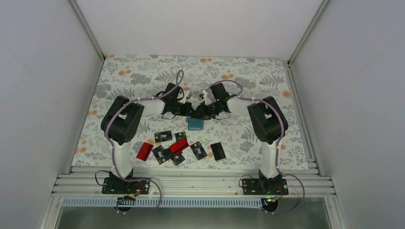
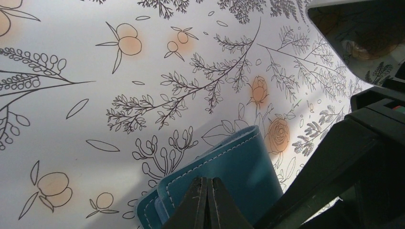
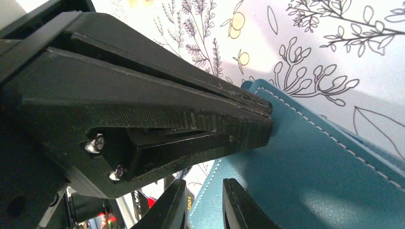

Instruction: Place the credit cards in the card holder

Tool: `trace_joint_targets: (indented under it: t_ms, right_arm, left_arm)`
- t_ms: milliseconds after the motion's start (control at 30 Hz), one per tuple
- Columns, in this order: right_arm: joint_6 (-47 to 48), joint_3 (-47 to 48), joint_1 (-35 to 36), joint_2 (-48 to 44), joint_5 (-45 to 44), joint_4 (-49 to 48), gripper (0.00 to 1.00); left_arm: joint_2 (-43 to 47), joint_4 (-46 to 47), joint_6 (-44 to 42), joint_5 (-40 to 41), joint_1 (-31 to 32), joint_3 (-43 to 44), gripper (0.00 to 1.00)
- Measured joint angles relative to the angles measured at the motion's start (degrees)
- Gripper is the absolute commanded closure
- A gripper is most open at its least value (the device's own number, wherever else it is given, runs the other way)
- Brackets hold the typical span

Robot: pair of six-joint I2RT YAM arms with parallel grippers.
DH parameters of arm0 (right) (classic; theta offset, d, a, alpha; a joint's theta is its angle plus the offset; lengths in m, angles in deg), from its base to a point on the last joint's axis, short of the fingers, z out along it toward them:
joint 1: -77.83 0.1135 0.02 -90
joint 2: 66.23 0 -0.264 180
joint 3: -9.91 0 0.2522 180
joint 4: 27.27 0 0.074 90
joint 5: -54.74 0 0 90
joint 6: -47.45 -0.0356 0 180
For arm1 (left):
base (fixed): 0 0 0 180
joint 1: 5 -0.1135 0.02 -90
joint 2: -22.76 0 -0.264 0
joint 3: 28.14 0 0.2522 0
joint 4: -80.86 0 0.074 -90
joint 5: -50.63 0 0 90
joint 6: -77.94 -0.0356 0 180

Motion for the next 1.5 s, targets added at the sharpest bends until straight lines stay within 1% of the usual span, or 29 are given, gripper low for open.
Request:
trace_joint_targets:
  t_ms: [267, 433, 567, 767, 900, 967, 1333, 1500]
  right_arm:
    - [-0.5, 0.0, 0.3, -1.7, -2.0, 0.3, 0.78]
    - [-0.8, 0.0, 0.3, -3.4, -2.2, 0.3, 0.71]
    - [-1.3, 0.0, 0.3, -3.6, -2.2, 0.3, 0.69]
    - [-1.9, 0.0, 0.8, -3.6, -2.2, 0.3, 0.71]
    - [-2.2, 0.0, 1.4, -3.2, -2.1, 0.2, 0.76]
    - [-2.5, 0.0, 1.7, -2.8, -2.1, 0.2, 0.77]
    - [-3.0, 0.0, 1.8, -0.2, -2.1, 0.2, 0.76]
    - [-3.1, 0.0, 1.9, 0.0, -2.1, 0.0, 0.79]
  left_arm:
    - [0.0, 0.1, 0.0, 0.0, 0.0, 0.0, 0.98]
    - [0.0, 0.2, 0.2, 0.0, 0.0, -0.1, 0.98]
    - [0.0, 0.2, 0.3, 0.0, 0.0, -0.1, 0.98]
    - [0.0, 0.2, 0.5, 0.0, 0.0, -0.1, 0.98]
    - [-0.1, 0.4, 0.8, 0.0, 0.0, -0.1, 0.98]
    - [-0.1, 0.4, 0.9, 0.0, 0.0, -0.1, 0.98]
    - [-0.1, 0.6, 1.1, 0.0, -0.2, -0.1, 0.98]
    - [-0.1, 0.8, 1.1, -0.1, -0.3, -0.2, 0.97]
